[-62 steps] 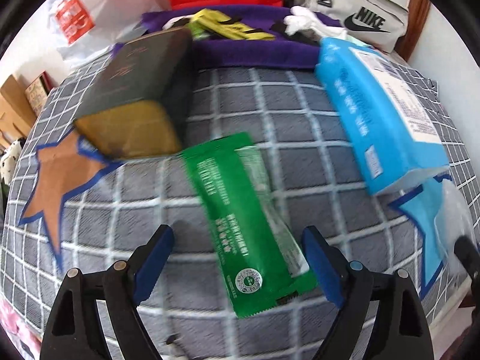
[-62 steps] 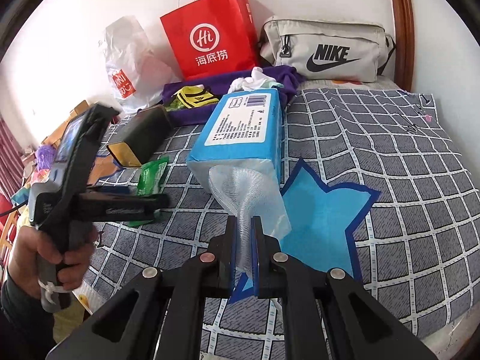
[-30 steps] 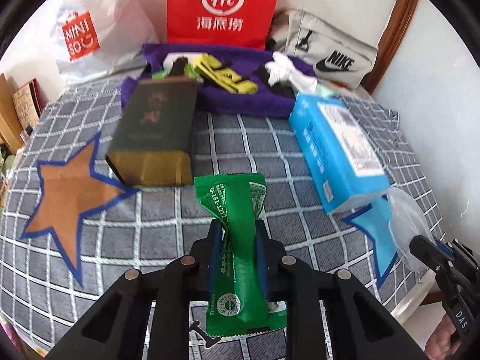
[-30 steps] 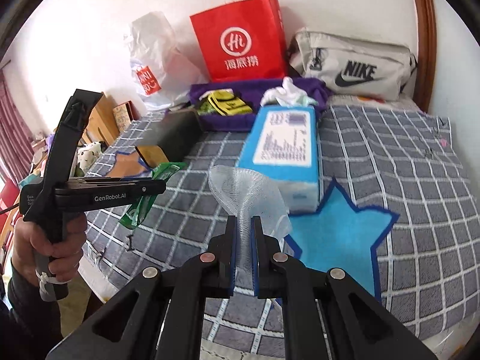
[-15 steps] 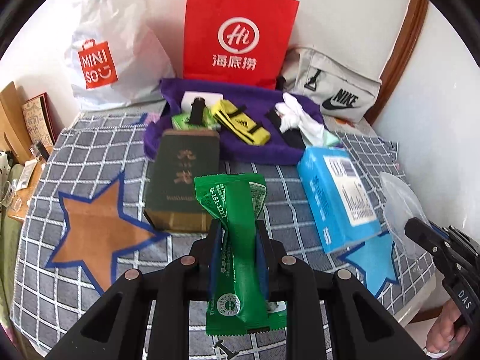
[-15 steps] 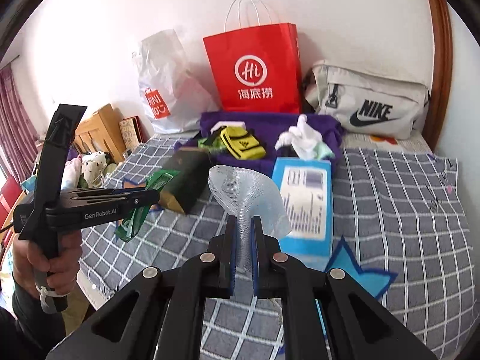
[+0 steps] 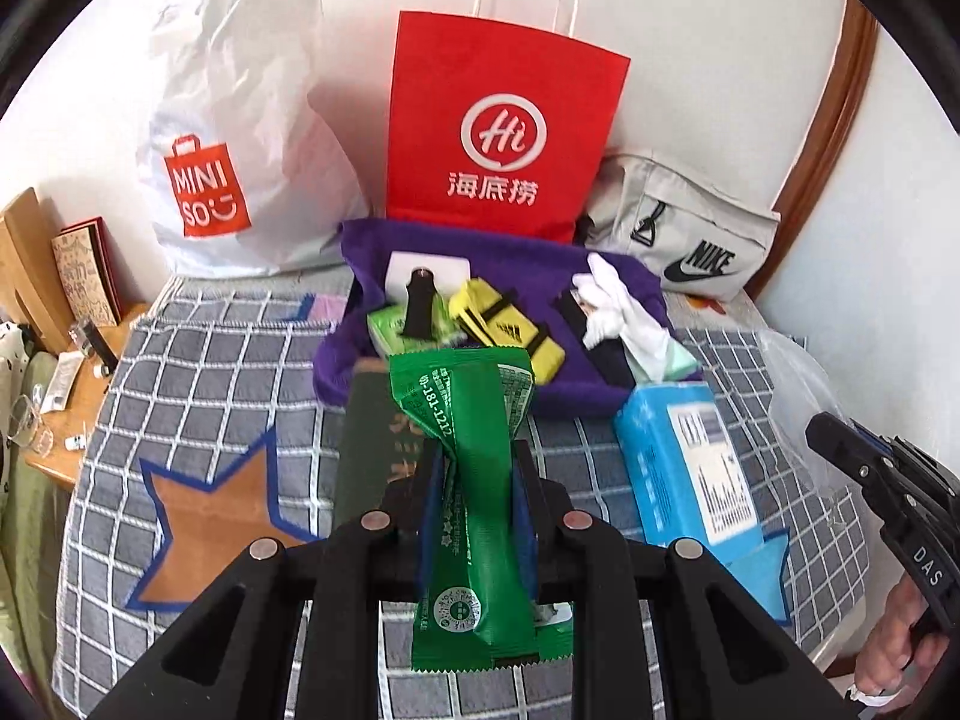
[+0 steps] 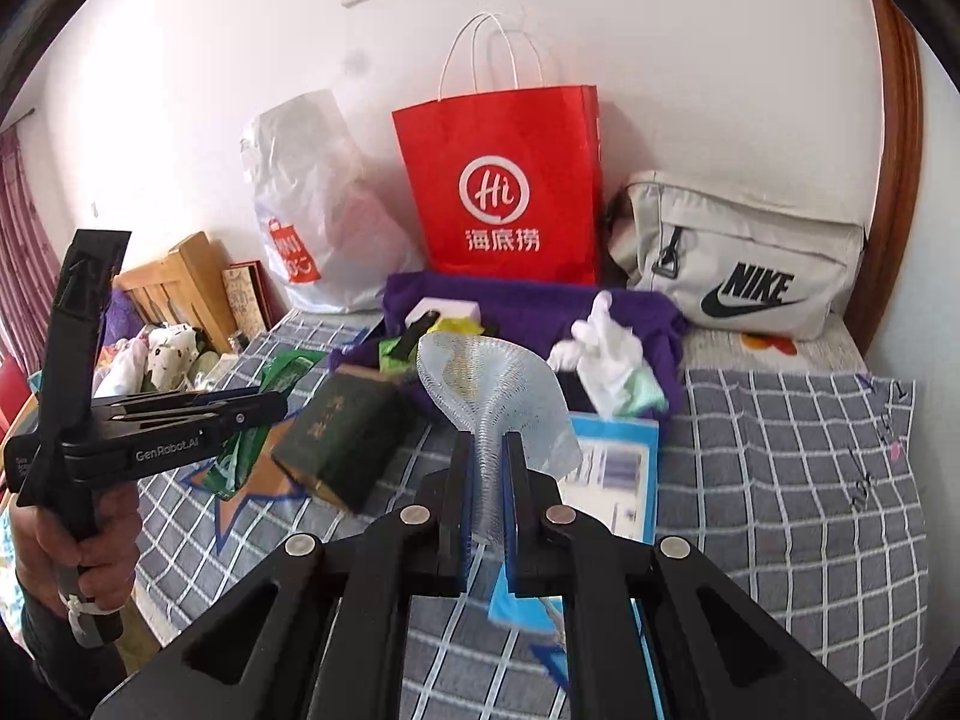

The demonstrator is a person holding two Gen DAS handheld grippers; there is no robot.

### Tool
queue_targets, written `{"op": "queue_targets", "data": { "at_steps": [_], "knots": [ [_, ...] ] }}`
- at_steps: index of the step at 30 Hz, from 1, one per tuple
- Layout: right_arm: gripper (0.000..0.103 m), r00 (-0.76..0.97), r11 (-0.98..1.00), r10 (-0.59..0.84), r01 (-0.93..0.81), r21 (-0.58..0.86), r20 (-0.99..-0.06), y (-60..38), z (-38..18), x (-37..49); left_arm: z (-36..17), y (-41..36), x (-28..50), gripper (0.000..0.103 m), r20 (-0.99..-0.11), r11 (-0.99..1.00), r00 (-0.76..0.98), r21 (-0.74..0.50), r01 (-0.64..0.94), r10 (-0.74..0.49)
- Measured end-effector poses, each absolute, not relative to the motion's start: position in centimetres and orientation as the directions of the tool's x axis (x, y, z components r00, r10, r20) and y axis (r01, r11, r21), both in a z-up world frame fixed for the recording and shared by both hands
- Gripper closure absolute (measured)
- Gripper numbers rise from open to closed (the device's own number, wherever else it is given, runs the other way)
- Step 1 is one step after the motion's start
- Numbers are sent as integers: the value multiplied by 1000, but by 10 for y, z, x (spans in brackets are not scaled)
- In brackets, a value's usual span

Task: Organize soft objects
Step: 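Carry the green packet and mesh bag onto the purple towel with both tools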

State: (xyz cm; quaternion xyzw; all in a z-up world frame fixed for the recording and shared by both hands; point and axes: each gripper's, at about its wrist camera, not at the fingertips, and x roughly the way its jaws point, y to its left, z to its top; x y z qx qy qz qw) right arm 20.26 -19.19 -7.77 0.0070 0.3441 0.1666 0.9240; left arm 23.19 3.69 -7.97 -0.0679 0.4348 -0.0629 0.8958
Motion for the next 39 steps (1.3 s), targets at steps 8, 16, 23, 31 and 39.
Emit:
{"op": "queue_targets", "data": {
  "at_steps": [8,16,23,31,39],
  "knots": [
    [95,721,949,307,-283,140,-621,-190,-71,240,-71,46,261,82,-762,985,629,-168,43,-157],
    [95,730,953,298,-270,142,-615,-189,-65,273,-67,55,288,82,-756,986,639,-164,27,-144],
    [95,734,951,302,-276,139,-609,-182,-64,300,-64,65,309,82,-747,983,648,-181,10,-145],
    [95,717,939,342,-289,188,-608,-176,-70,334,-67,65,337,82,-750,982,644,-189,9,-150],
    [95,712,938,345,-292,190,-611,-174,-73,369,-83,58,369,82,-763,978,622,-208,23,-177]
  ]
}}
